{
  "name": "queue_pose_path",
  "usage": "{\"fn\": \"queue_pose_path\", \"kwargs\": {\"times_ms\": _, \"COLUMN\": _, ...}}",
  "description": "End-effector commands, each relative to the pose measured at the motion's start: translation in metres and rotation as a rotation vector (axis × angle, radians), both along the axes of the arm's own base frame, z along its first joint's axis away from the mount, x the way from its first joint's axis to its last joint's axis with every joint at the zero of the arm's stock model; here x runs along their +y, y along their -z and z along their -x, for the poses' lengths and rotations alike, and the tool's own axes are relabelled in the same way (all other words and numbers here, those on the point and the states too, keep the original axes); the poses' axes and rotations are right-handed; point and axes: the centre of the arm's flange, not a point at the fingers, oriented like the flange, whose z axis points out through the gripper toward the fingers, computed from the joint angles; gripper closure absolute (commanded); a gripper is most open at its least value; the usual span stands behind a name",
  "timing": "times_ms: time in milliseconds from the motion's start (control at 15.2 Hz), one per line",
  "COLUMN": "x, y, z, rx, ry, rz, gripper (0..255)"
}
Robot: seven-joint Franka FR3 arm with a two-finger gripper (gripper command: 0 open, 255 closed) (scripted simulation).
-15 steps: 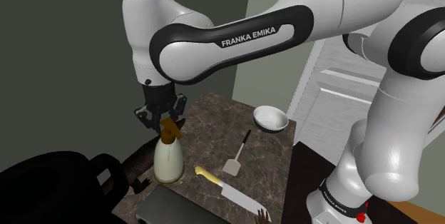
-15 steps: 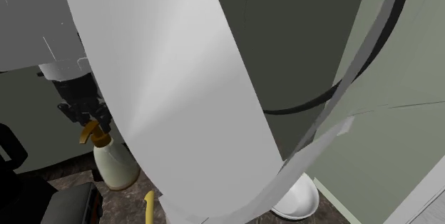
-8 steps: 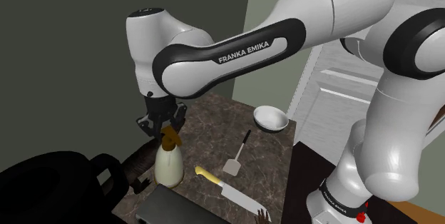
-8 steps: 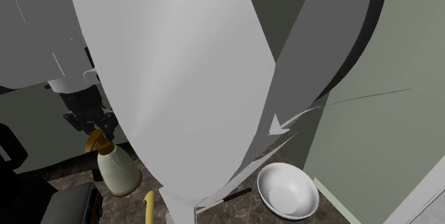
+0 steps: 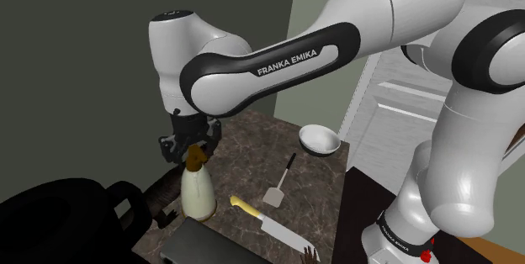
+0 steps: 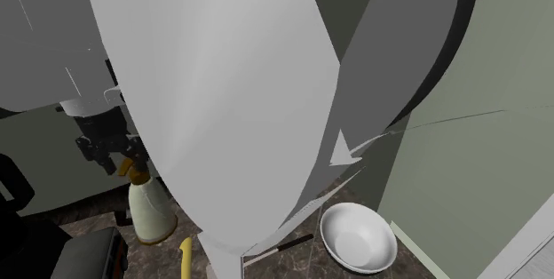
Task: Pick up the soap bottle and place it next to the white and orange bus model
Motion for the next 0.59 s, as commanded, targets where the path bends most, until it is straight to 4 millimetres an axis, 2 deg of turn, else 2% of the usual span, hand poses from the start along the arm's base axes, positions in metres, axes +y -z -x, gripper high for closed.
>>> {"fn": "queue_pose_path", "kwargs": {"times_ms": 0, "x": 0.000, "y": 0.000, "z": 0.000, "rx": 0.000, "ry": 0.000, "rz": 0.000, "gripper": 0}}
{"fn": "queue_pose_path", "kwargs": {"times_ms": 198, "x": 0.000, "y": 0.000, "z": 0.000, "rx": 0.000, "ry": 0.000, "rz": 0.000, "gripper": 0}}
{"fn": "queue_pose_path", "kwargs": {"times_ms": 462, "x": 0.002, "y": -0.050, "z": 0.000, "rx": 0.000, "ry": 0.000, "rz": 0.000, "gripper": 0}}
{"fn": "queue_pose_path", "kwargs": {"times_ms": 528, "x": 0.002, "y": -0.050, "z": 0.000, "rx": 0.000, "ry": 0.000, "rz": 0.000, "gripper": 0}}
